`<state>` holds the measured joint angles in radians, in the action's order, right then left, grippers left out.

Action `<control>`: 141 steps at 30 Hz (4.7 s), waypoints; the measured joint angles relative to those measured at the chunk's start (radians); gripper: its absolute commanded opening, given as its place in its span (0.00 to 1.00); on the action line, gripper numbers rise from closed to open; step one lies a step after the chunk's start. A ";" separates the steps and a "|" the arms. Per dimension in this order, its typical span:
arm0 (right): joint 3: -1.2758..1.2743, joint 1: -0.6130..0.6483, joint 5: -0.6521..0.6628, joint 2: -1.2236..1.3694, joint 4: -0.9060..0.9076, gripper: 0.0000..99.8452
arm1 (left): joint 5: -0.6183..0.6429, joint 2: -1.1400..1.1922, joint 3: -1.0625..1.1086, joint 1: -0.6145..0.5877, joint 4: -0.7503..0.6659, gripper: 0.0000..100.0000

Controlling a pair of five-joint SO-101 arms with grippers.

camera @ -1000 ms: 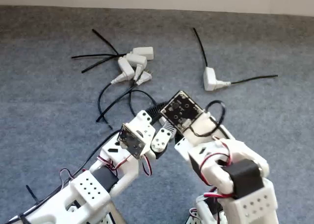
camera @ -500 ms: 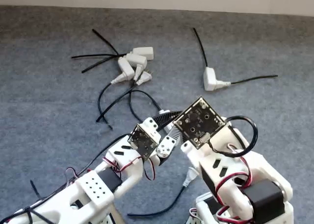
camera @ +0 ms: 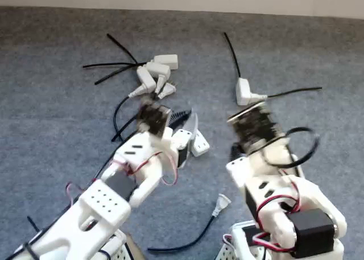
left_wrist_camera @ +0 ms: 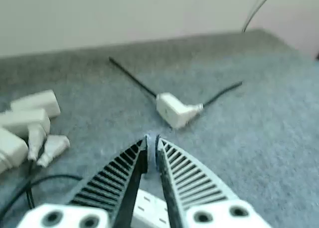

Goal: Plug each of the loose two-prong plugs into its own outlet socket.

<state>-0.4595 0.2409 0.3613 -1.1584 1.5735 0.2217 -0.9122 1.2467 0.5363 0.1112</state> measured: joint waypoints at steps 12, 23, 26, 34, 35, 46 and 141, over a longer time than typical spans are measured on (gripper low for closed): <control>-0.032 -0.110 0.037 -0.002 0.152 0.14 | -0.233 0.173 -0.396 0.120 0.735 0.07; -0.195 -0.115 -0.048 0.083 0.152 0.14 | -0.338 0.180 -0.420 0.377 0.945 0.07; -0.199 -0.081 -0.137 0.222 0.152 0.14 | -0.338 0.180 -0.394 0.348 0.968 0.07; -0.104 0.064 -0.391 0.701 0.152 0.14 | -0.407 0.181 -0.241 0.146 0.919 0.07; -0.089 0.084 -0.396 0.747 0.152 0.14 | -0.410 0.181 -0.216 0.124 0.887 0.07; -0.052 0.163 -0.600 1.031 0.058 0.14 | -0.445 0.184 -0.011 0.061 0.588 0.07; 0.308 0.092 -0.503 1.801 0.158 0.09 | -0.460 0.219 0.028 0.052 0.583 0.07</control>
<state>-0.1511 0.3330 -0.1419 0.6429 1.7315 -0.2386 -0.6928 1.2743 0.5884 0.6943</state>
